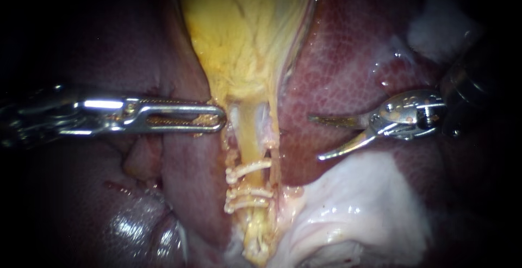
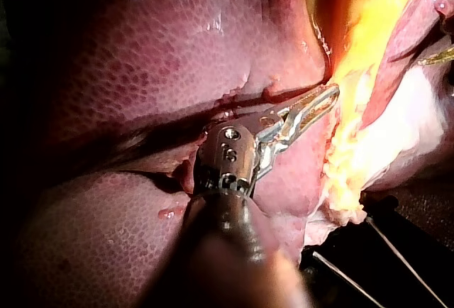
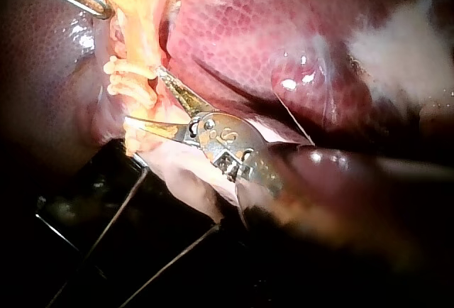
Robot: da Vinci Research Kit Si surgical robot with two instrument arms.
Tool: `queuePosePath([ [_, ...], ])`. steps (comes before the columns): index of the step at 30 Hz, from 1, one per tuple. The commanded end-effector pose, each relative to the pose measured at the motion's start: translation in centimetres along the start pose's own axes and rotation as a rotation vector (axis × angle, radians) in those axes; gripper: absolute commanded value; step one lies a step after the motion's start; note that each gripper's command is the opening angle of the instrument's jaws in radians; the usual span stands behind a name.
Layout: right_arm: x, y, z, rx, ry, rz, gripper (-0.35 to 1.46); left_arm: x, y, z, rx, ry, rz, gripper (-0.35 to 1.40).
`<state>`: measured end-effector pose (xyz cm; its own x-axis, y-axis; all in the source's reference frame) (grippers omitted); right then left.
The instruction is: Go to the cutting position left tube
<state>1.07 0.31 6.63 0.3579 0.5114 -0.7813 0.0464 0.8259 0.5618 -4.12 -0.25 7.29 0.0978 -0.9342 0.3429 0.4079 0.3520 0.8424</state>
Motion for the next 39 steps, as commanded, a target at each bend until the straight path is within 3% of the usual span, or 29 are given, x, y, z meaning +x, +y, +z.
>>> queuePosePath([
  [1,0.0,0.0,0.0,0.001,0.0,0.0,1.43,0.0,0.0,0.0,0.0,0.0,0.0,-0.35],
  [7,-0.01,0.0,0.01,0.0,0.0,0.0,1.43,-0.05,-0.02,-0.07,0.005,0.003,-0.003,-0.35],
  [12,-0.05,0.0,0.06,0.0,0.0,-0.003,1.43,-0.23,-0.07,-0.33,0.003,0.008,-0.013,-0.35],
  [15,-0.1,-0.01,0.14,0.012,0.0,-0.006,1.43,-0.34,-0.1,-0.5,0.001,-0.008,-0.021,-0.35],
  [21,-0.21,-0.04,0.34,0.039,0.0,-0.021,1.43,-0.4,-0.18,-0.68,0.0,-0.017,-0.032,-0.35],
  [32,-0.64,-0.14,0.85,0.105,-0.024,0.024,1.43,-0.39,-0.25,-0.78,0.001,-0.022,-0.028,-0.35],
  [39,-0.89,-0.14,1.1,0.135,-0.039,0.052,1.43,-0.43,-0.26,-0.89,0.001,-0.027,-0.03,-0.35],
])
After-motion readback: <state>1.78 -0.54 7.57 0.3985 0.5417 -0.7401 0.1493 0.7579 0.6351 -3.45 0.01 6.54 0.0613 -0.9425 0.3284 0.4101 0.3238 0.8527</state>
